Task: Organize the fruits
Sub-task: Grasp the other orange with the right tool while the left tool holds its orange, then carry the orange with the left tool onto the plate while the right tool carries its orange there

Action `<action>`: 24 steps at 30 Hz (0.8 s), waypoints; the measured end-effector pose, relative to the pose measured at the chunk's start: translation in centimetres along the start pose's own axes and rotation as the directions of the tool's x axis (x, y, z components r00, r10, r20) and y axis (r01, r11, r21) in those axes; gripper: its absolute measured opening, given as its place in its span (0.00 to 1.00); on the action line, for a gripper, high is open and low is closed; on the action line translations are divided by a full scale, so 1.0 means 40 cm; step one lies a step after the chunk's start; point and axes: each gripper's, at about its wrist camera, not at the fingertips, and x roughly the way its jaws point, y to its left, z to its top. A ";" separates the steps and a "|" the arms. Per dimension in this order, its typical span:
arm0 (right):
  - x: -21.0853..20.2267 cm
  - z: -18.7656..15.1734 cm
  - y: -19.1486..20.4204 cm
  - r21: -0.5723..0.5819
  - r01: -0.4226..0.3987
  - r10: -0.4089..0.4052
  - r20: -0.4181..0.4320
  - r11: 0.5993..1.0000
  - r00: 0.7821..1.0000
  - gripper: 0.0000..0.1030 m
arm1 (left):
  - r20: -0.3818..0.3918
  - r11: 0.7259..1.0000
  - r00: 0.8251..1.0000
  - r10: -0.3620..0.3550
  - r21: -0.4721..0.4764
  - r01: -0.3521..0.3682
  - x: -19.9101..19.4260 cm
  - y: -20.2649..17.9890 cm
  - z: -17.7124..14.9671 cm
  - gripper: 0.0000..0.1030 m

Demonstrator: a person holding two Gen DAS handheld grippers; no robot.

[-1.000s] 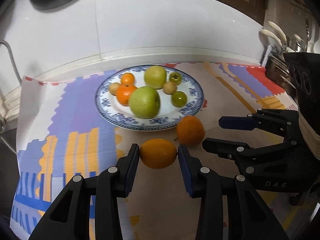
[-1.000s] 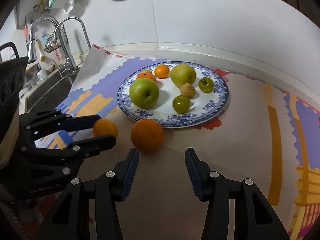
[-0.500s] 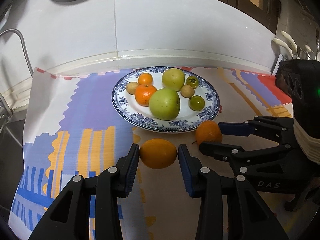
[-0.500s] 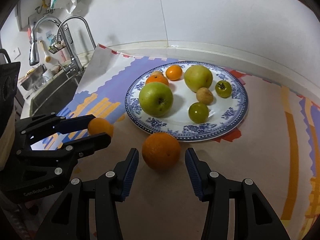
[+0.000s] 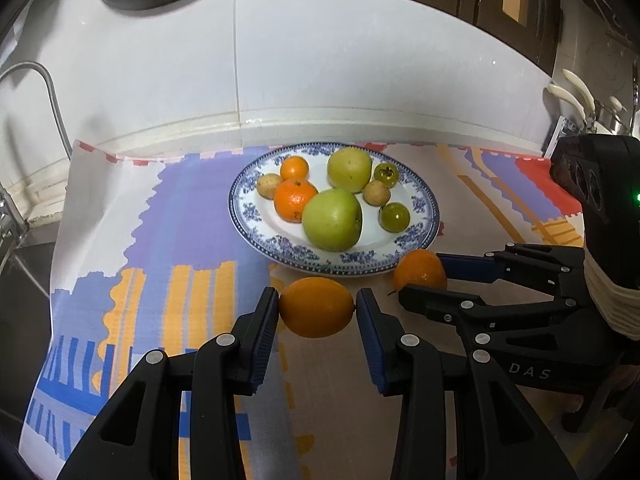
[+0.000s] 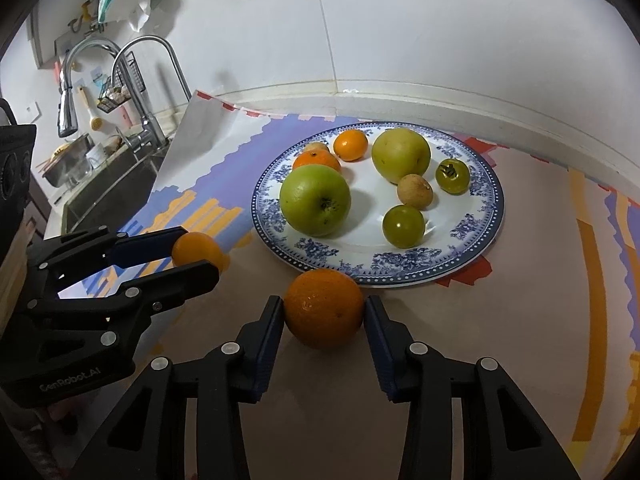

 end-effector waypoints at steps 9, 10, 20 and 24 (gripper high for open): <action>-0.081 0.033 -0.002 0.008 0.030 -0.031 0.088 1.000 0.996 0.41 | 0.077 1.000 0.997 -0.018 0.021 0.017 -0.051 -0.021 0.040 0.38; -0.091 0.038 -0.003 0.010 0.034 -0.034 0.098 0.999 0.995 0.41 | 0.086 1.000 0.996 -0.022 0.025 0.020 -0.058 -0.025 0.046 0.38; -0.180 0.063 -0.002 0.025 0.070 -0.073 0.173 0.997 0.982 0.41 | 0.154 0.998 0.987 -0.036 0.057 0.028 -0.120 -0.056 0.082 0.38; -0.210 0.063 0.002 0.042 0.091 -0.097 0.201 0.995 0.975 0.41 | 0.178 0.998 0.983 -0.038 0.063 0.027 -0.140 -0.063 0.093 0.38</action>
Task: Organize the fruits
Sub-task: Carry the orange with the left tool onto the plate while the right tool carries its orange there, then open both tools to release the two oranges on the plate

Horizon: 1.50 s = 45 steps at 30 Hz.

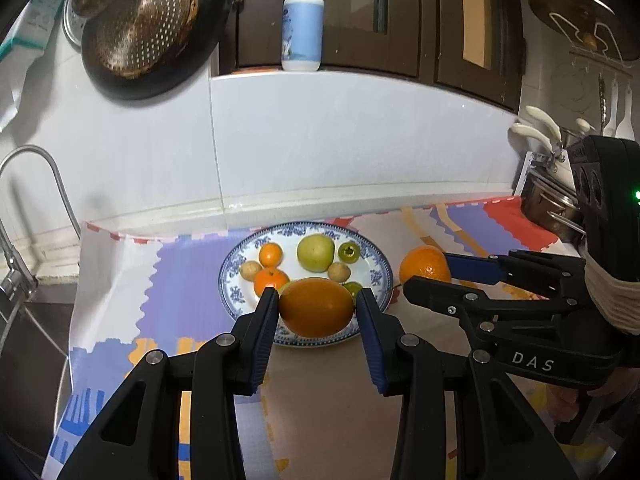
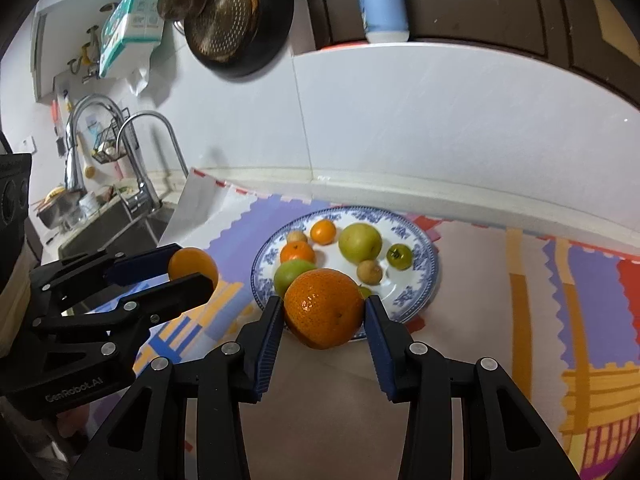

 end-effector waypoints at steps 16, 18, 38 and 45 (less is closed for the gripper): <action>-0.064 0.038 -0.006 0.023 0.078 -0.080 0.087 0.997 0.993 0.41 | 0.087 0.999 0.996 -0.018 0.049 0.014 -0.004 -0.003 0.075 0.38; -0.057 0.048 -0.014 0.030 0.085 -0.087 0.091 0.996 0.992 0.41 | 0.086 0.999 0.996 -0.017 0.051 0.013 0.010 0.002 0.081 0.38; 0.185 0.076 -0.125 0.108 0.100 -0.098 -0.027 0.989 0.995 0.41 | -0.080 0.999 0.997 -0.016 0.034 0.019 0.266 0.060 0.099 0.38; 0.260 0.057 -0.157 0.131 0.098 -0.087 -0.083 0.987 0.993 0.41 | -0.147 0.999 0.989 -0.032 0.030 0.036 0.345 0.069 0.089 0.38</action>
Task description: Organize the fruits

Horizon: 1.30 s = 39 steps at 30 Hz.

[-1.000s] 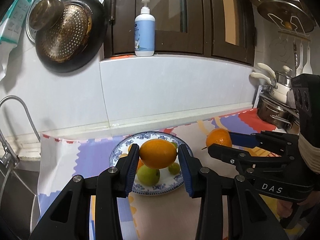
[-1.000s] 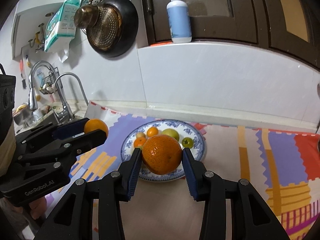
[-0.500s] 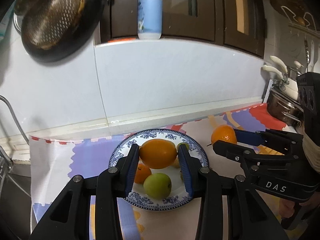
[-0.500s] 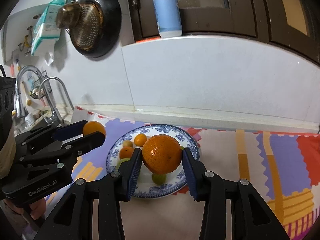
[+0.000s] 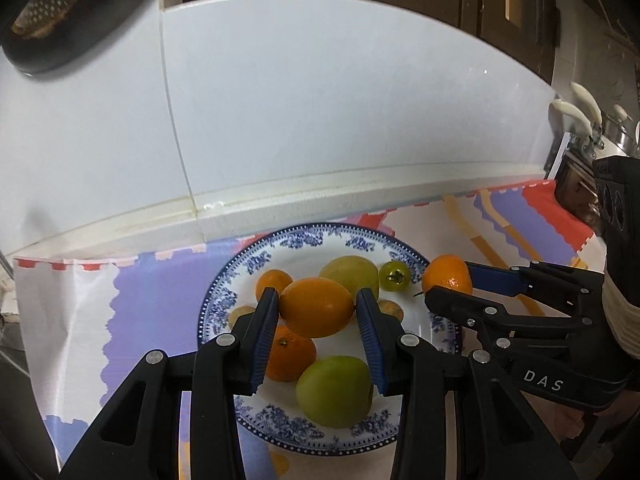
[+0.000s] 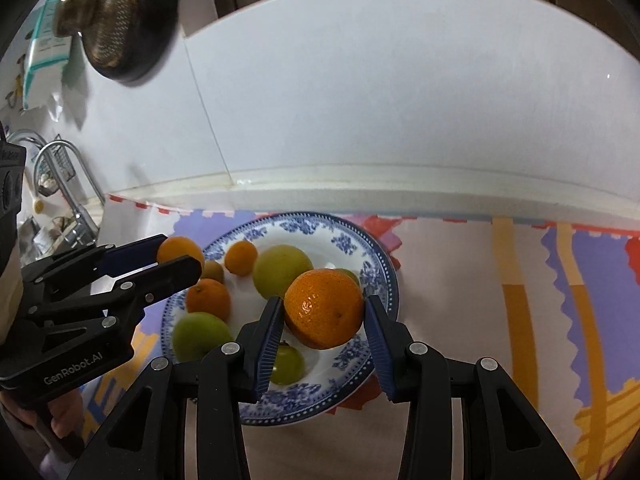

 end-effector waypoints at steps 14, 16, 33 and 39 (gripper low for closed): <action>0.052 -0.014 -0.009 0.013 -0.012 0.013 -0.054 1.000 0.998 0.43 | -0.038 0.999 0.999 -0.025 -0.020 0.025 0.028 0.006 -0.005 0.50; 0.041 -0.013 -0.003 0.007 -0.006 0.006 -0.040 1.000 0.999 0.52 | -0.022 1.000 1.000 -0.009 -0.027 0.009 0.007 0.009 -0.009 0.50; -0.222 -0.059 0.066 -0.021 0.108 -0.105 0.109 0.994 0.988 0.69 | 0.147 0.985 0.977 0.153 -0.107 -0.138 -0.294 -0.023 -0.100 0.73; -0.335 -0.098 0.102 -0.025 0.156 -0.149 0.166 0.987 0.975 0.79 | 0.190 0.978 0.962 0.194 -0.118 -0.174 -0.396 -0.041 -0.147 0.84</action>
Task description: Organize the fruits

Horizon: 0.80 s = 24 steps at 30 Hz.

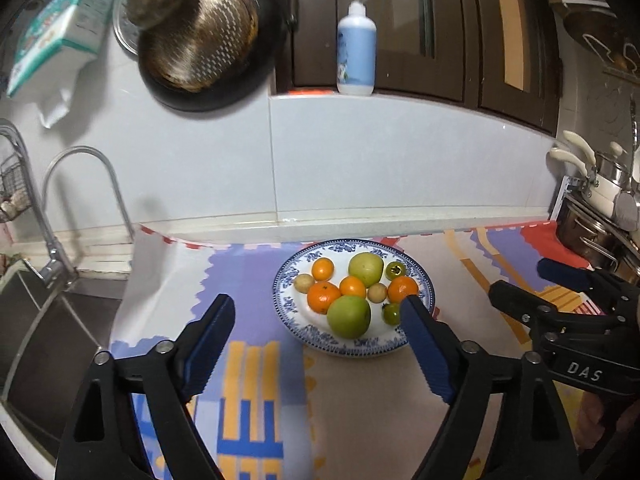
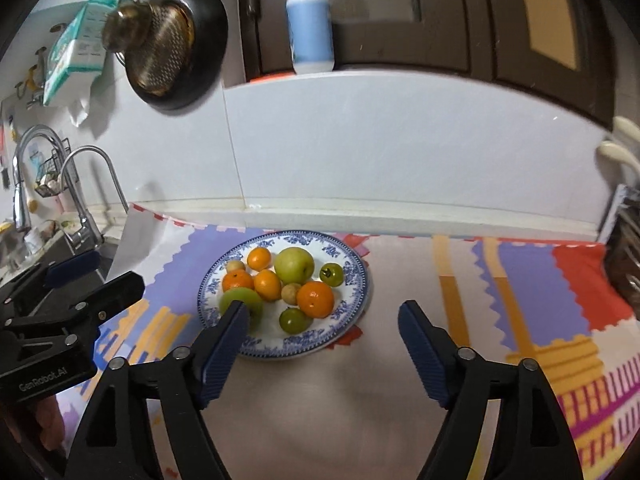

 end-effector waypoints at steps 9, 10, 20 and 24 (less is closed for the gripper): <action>-0.143 -0.053 0.033 -0.012 0.036 -0.035 0.041 0.999 0.999 0.85 | 0.050 0.999 0.998 0.026 0.030 -0.027 -0.128 -0.004 -0.047 0.91; -0.149 -0.057 0.036 -0.013 0.036 -0.036 0.041 0.999 0.999 0.85 | 0.053 0.999 0.998 0.029 0.029 -0.031 -0.142 -0.004 -0.052 0.93; -0.232 -0.103 0.061 -0.017 0.051 -0.050 0.039 0.999 0.998 0.85 | 0.058 0.999 0.998 0.034 0.039 -0.037 -0.220 -0.001 -0.091 0.97; -0.251 -0.113 0.068 -0.019 0.046 -0.046 0.038 0.999 0.998 0.85 | 0.049 0.998 0.998 0.037 0.039 -0.039 -0.243 -0.001 -0.105 1.00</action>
